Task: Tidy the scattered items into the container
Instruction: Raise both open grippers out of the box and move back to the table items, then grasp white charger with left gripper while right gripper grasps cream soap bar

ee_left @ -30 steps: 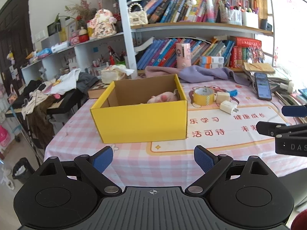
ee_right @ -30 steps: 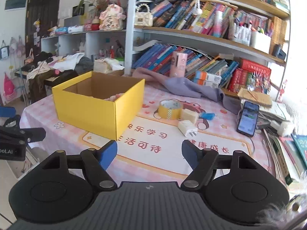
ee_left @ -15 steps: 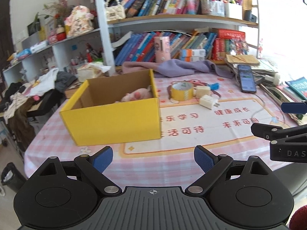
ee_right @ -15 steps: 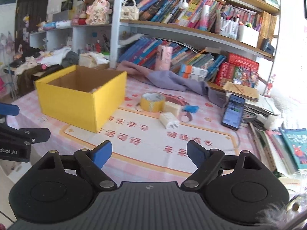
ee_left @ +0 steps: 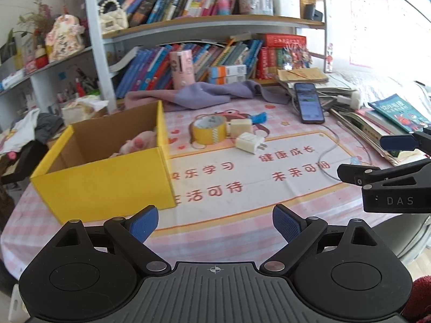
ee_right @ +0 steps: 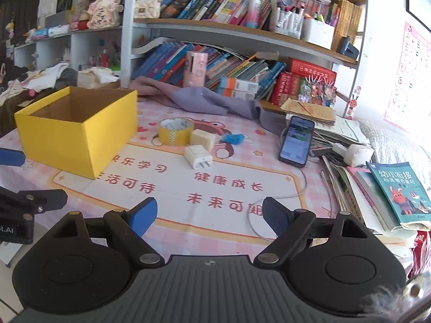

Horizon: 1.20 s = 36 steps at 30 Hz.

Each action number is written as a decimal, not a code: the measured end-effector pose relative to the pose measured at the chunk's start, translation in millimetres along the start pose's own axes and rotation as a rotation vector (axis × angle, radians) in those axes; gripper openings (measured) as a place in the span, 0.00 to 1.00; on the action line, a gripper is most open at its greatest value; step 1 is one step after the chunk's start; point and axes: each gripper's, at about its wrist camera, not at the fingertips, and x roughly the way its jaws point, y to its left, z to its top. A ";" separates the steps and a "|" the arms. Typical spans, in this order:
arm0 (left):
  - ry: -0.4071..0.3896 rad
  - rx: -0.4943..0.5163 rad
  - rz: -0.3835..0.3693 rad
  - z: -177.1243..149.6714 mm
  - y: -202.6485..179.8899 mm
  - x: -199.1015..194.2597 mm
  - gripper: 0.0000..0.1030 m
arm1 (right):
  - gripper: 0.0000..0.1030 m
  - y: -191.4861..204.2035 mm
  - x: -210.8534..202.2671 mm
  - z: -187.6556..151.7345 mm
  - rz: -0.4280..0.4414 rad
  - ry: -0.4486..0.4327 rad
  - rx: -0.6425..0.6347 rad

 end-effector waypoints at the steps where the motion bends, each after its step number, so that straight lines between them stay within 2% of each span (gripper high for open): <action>1: -0.002 0.007 -0.007 2.1 -2.8 2.8 0.91 | 0.82 -2.2 1.3 0.8 -0.001 -0.001 0.004; 6: -0.010 0.042 -0.046 13.0 -15.5 17.4 0.91 | 0.82 -15.0 11.1 4.9 -0.007 0.007 0.025; 14: 0.031 0.033 -0.077 24.0 -27.4 52.8 0.91 | 0.82 -37.7 42.0 9.3 0.001 0.053 0.037; 26: 0.114 -0.015 -0.076 57.8 -46.6 127.1 0.91 | 0.82 -79.8 105.4 34.9 0.032 0.087 0.014; 36: 0.106 -0.072 -0.027 88.3 -61.8 165.8 0.91 | 0.82 -118.5 155.6 64.9 0.117 0.095 -0.004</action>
